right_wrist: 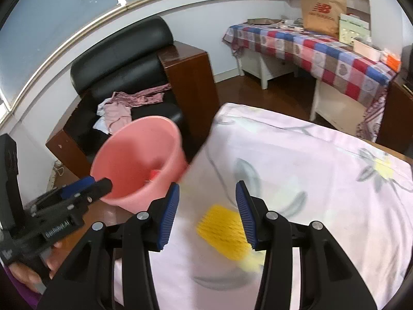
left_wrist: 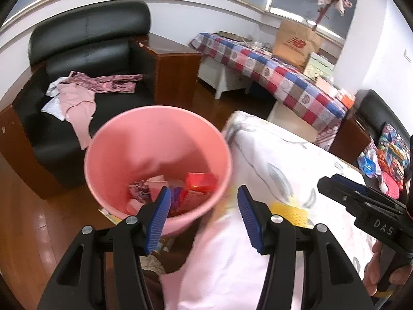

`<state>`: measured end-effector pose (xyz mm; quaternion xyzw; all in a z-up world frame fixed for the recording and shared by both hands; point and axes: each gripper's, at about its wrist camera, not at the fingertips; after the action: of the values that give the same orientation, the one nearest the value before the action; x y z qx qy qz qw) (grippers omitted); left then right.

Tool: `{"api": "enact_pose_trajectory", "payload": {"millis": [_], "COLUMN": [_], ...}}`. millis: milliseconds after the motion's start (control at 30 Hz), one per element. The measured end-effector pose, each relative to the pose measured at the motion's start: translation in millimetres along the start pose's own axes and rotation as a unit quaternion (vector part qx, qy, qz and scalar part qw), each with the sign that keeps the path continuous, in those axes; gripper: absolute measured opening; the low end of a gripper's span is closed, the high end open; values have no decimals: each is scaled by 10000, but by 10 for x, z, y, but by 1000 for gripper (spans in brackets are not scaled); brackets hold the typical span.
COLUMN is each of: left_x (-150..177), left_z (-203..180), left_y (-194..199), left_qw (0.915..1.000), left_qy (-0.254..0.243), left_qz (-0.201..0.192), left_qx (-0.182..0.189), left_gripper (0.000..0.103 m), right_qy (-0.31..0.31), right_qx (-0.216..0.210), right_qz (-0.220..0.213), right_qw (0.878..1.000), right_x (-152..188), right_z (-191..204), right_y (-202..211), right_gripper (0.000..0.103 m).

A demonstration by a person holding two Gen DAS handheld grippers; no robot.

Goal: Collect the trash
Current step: 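Move both tools back over the table toward the yellow foam nets, then close the left tool on the yellow foam net and lift it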

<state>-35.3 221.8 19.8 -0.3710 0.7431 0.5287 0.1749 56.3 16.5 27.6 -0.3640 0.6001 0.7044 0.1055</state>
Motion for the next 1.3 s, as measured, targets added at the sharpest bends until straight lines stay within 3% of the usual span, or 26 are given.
{"api": "enact_pose_trajectory", "payload": {"millis": [267,567,867,1300], "left_x": [140,338,453,475], "left_z": [-280,-606,-853,-961], "left_y": [-165,-476,-966,-1298], "left_qw": [9985,9925,9886,9866], "left_qy": [-74,-284,-544,-727], "left_qz": [279,776,1210,1402], "left_qx": [460,897,718,415], "left_gripper": [53,52,52,52], "right_qy": [-169,-356,-672,-757], "right_qx": [529,668,661,596], "right_qz": [-88,152,478,441], "right_qw": [9984,9970,9944,9944], "right_x": [282,849,1128,1028], "right_z": [-602,-992,-1211,-1159], "right_y": [172,180,74,5], "right_gripper": [46,46,46,46]}}
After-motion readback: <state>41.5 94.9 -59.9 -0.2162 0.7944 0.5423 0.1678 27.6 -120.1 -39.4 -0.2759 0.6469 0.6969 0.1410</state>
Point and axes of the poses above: each gripper's, at about its wrist camera, not at the fingertips, and y roughly against the way its jaws point, z to its left, x to its underside, and after that the axes turned 15 degrees about x, right-handed
